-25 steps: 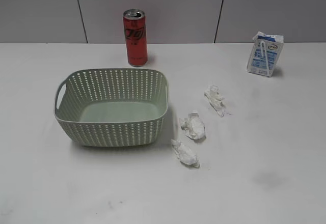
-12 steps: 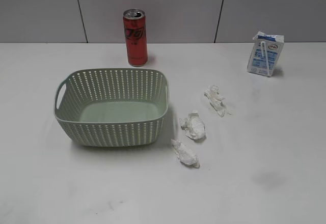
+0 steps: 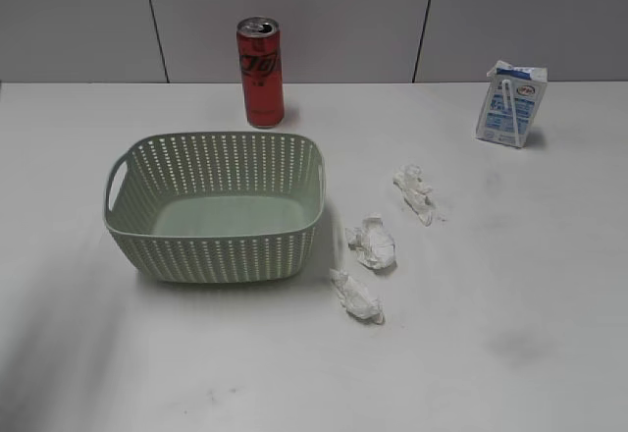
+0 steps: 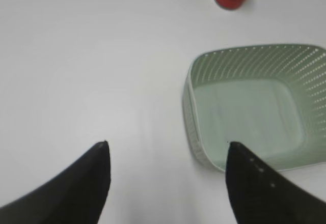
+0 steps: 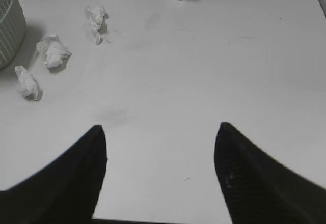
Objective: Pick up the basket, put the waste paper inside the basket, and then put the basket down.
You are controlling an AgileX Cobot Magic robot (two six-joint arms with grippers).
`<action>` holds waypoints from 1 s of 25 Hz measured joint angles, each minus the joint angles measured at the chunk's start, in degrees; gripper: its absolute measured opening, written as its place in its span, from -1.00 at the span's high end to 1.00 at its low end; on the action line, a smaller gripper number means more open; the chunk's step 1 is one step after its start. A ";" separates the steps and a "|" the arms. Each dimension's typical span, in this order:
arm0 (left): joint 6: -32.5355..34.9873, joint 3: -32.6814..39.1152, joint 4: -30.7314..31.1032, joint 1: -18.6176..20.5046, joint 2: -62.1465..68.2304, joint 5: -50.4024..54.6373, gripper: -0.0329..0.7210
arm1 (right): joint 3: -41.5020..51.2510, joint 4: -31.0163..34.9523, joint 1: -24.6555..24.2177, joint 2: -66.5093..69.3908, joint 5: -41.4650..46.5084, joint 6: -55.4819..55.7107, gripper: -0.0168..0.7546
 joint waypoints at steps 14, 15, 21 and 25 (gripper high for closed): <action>-18.56 -15.24 7.46 -13.07 37.19 1.15 -0.44 | 0.00 -0.02 0.00 0.00 0.00 0.08 -0.34; -20.31 -16.15 9.03 -13.13 39.14 1.59 -0.44 | 0.00 -0.02 0.00 0.00 0.00 0.08 -0.34; -24.00 -20.34 12.74 -13.13 44.28 5.10 -0.23 | 0.00 -0.02 0.00 0.00 0.00 0.08 -0.34; -24.17 -20.63 12.74 -13.13 44.28 5.10 0.29 | 0.00 -0.02 0.00 0.00 0.00 0.08 -0.34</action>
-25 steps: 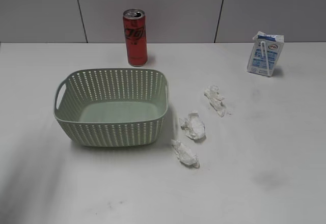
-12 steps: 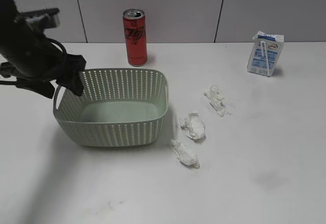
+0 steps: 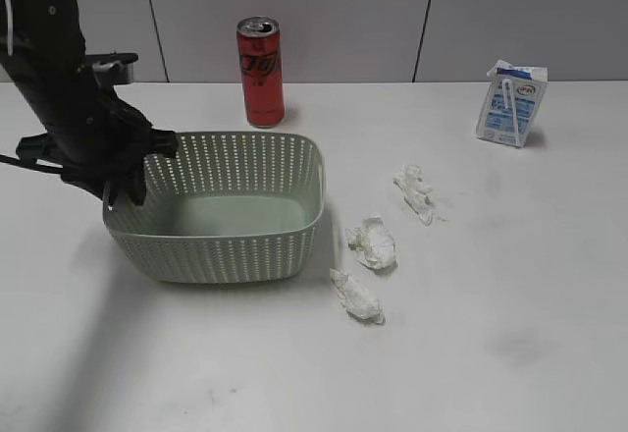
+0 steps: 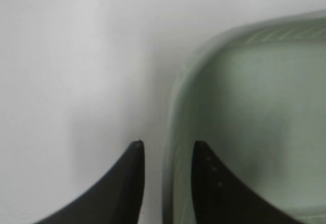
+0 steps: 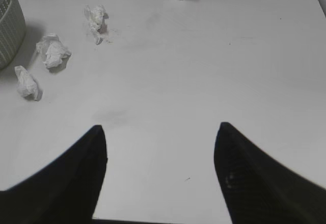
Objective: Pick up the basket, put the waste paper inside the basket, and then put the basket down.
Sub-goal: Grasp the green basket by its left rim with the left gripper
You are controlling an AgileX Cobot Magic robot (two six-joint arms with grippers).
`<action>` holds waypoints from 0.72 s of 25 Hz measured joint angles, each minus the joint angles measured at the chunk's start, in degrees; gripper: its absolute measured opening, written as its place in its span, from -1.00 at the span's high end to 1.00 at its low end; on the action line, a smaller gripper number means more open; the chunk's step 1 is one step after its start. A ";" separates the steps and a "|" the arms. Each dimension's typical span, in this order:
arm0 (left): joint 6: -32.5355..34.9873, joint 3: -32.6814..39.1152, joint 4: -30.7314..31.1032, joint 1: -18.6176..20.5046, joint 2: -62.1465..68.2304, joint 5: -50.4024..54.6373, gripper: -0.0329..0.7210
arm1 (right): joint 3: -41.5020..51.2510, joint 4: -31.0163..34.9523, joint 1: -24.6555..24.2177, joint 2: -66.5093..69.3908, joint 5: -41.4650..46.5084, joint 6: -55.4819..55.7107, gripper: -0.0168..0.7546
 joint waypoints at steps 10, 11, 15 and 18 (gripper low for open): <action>0.00 -0.07 0.00 0.00 0.00 0.25 0.48 | 0.00 0.00 0.00 0.00 0.00 -0.03 -0.34; 0.00 -0.07 -0.05 0.00 0.00 0.25 0.48 | 0.00 0.00 0.00 0.00 0.00 -0.03 -0.34; 0.00 -0.07 -0.37 0.00 0.04 0.25 0.45 | 0.00 0.00 0.00 0.00 0.00 -0.03 -0.34; 0.00 -0.07 -0.58 0.00 0.68 0.59 0.39 | 0.00 0.00 0.00 0.00 0.00 -0.03 -0.34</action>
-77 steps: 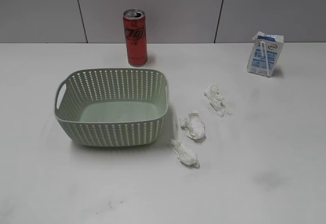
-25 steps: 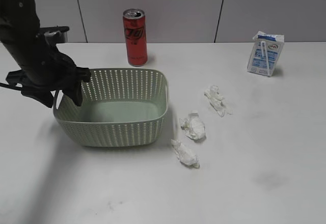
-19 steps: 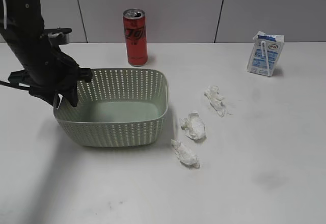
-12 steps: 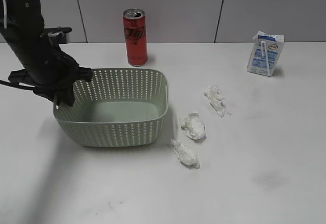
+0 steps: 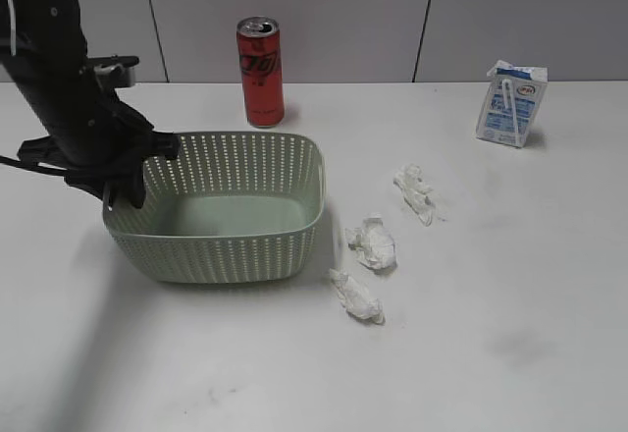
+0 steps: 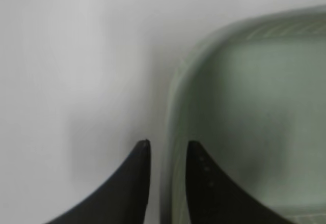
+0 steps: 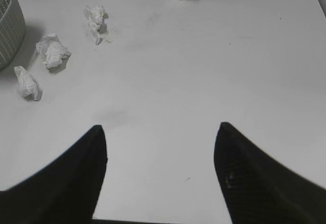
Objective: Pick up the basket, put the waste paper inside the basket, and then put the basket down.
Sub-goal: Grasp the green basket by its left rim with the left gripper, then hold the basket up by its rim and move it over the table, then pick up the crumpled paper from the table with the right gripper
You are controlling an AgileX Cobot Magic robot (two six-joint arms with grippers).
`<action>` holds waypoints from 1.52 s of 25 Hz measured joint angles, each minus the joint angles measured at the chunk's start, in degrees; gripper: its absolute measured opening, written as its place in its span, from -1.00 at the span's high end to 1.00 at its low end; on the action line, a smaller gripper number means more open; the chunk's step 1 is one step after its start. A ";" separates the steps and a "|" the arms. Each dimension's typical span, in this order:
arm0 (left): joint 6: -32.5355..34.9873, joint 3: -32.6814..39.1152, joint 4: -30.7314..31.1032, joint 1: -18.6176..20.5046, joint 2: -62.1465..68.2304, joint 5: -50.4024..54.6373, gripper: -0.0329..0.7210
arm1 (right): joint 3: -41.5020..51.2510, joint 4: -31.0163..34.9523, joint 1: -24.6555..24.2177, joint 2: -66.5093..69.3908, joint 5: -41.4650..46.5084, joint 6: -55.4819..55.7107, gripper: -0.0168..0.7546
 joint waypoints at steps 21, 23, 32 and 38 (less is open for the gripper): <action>-0.21 -0.01 -0.17 3.61 -5.62 5.39 0.91 | -2.13 0.69 0.00 6.31 -0.53 0.01 -0.34; -0.08 -0.01 0.80 4.65 -9.71 5.85 0.91 | -3.26 0.69 0.00 10.56 -1.63 0.01 -0.34; 0.10 -0.01 4.56 5.60 -17.94 10.18 0.91 | -10.92 9.38 0.00 36.63 -6.63 -8.79 -0.34; 0.17 1.80 4.12 5.65 -18.06 9.43 0.91 | -20.58 15.29 0.00 57.99 -7.43 -15.59 -0.34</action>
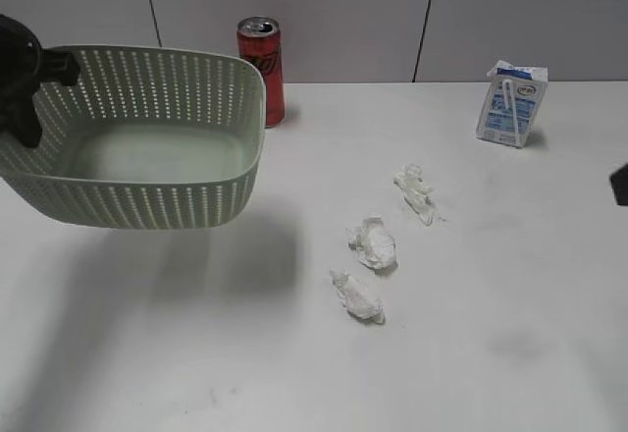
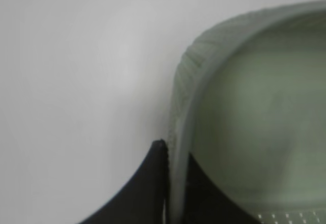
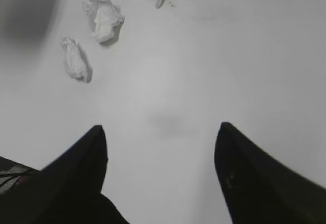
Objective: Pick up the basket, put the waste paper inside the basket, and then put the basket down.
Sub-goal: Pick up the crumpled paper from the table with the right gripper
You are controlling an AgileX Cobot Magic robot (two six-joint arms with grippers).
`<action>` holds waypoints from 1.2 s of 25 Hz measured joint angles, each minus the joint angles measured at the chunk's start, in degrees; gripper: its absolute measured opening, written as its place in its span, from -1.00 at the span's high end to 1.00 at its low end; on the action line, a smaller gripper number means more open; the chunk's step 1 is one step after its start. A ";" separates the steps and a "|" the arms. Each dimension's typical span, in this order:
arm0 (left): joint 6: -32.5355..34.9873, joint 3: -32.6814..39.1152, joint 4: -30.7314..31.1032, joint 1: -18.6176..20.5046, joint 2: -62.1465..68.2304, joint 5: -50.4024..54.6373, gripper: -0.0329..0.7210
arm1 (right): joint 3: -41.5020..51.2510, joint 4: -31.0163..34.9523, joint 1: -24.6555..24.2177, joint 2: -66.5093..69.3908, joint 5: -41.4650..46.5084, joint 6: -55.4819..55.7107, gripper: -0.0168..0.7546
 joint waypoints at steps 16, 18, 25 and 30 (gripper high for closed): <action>0.02 7.96 -1.14 0.00 -0.06 -3.78 0.91 | -27.48 -1.58 11.03 48.54 -13.62 -0.27 -0.34; 0.02 7.96 -1.42 0.00 -0.06 -3.83 0.91 | -30.47 -2.43 11.03 53.30 -14.93 -0.01 -0.34; 0.02 7.96 -2.52 0.00 -0.06 -3.89 0.91 | -37.42 -4.96 11.03 64.74 -17.28 0.22 -0.34; 0.02 7.96 -2.53 0.00 -0.06 -3.89 0.91 | -37.72 -5.12 11.03 67.21 -16.65 0.35 -0.11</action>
